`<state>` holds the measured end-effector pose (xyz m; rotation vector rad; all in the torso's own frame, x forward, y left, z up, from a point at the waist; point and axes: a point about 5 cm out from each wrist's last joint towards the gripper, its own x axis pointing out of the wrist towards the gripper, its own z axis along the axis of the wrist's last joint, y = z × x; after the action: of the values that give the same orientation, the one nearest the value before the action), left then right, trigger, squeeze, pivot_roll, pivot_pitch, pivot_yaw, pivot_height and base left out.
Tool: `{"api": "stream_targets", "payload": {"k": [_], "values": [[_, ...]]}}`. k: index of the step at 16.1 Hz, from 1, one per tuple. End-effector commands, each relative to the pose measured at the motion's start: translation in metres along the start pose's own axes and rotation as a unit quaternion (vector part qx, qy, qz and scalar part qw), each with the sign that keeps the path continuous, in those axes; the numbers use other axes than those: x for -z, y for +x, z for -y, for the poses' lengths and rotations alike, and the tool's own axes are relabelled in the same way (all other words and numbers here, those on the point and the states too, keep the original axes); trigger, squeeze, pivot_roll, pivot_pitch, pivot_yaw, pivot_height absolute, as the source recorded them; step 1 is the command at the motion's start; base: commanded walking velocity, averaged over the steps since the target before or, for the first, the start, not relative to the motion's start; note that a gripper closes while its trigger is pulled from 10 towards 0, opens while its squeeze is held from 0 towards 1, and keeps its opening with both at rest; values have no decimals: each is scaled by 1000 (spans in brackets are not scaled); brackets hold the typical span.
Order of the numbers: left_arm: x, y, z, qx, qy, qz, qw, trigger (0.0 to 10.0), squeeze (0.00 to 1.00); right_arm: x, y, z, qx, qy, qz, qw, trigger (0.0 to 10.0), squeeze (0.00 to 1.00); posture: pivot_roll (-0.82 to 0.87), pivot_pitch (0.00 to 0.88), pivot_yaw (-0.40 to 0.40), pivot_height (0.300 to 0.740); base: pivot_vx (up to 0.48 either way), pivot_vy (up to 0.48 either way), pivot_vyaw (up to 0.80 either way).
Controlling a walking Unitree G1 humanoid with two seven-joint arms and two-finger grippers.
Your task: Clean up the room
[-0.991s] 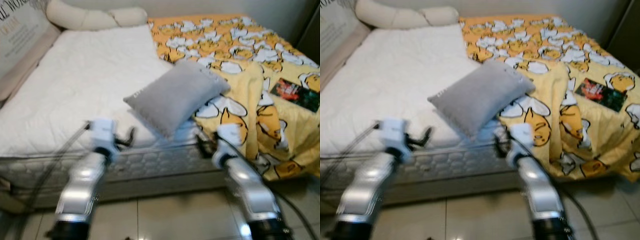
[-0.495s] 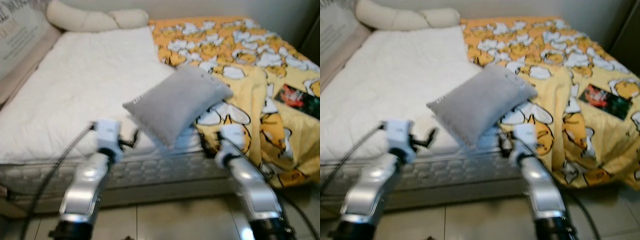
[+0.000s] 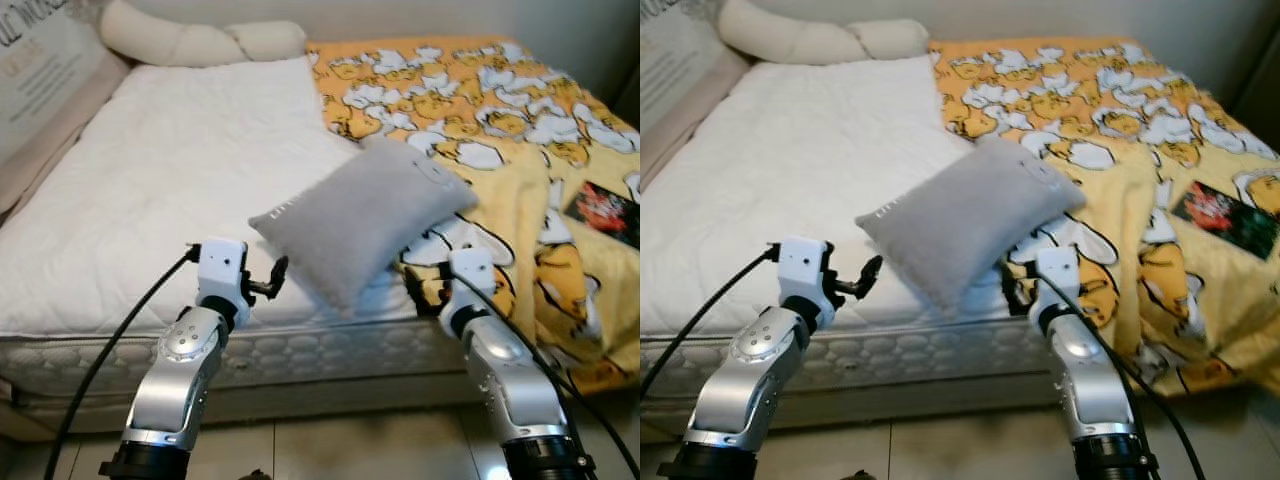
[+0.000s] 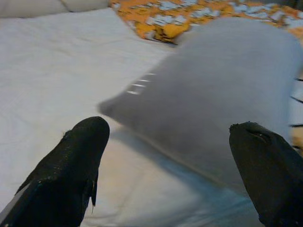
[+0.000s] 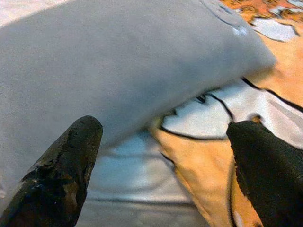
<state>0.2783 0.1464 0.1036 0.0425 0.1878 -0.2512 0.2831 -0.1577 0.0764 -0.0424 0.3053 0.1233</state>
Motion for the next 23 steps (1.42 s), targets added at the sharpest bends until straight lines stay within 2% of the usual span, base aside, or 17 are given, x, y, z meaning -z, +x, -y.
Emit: {"api": "stream_targets", "payload": {"k": [1,6,16,23], "values": [[-2,-3,-9,-13,7,1,1000,10000,0,-4,2,-12,-22,-1,6,1000,10000,0,51,0,20,740,292,0,0],[1,-6,-10,-17,12,-2,1000,10000,0,-2,2,-14,-26,-5,5,1000,10000,0,48,0,28,740,0,0,0],[-2,-2,-11,-9,23,4,1000,10000,0,0,0,-11,-8,-11,12,1000,10000,0,37,0,49,740,0,0,0],[-4,-1,-11,-8,19,9,1000,10000,0,-7,5,-6,24,-45,31,998,10000,0,44,0,39,740,267,0,0]]}}
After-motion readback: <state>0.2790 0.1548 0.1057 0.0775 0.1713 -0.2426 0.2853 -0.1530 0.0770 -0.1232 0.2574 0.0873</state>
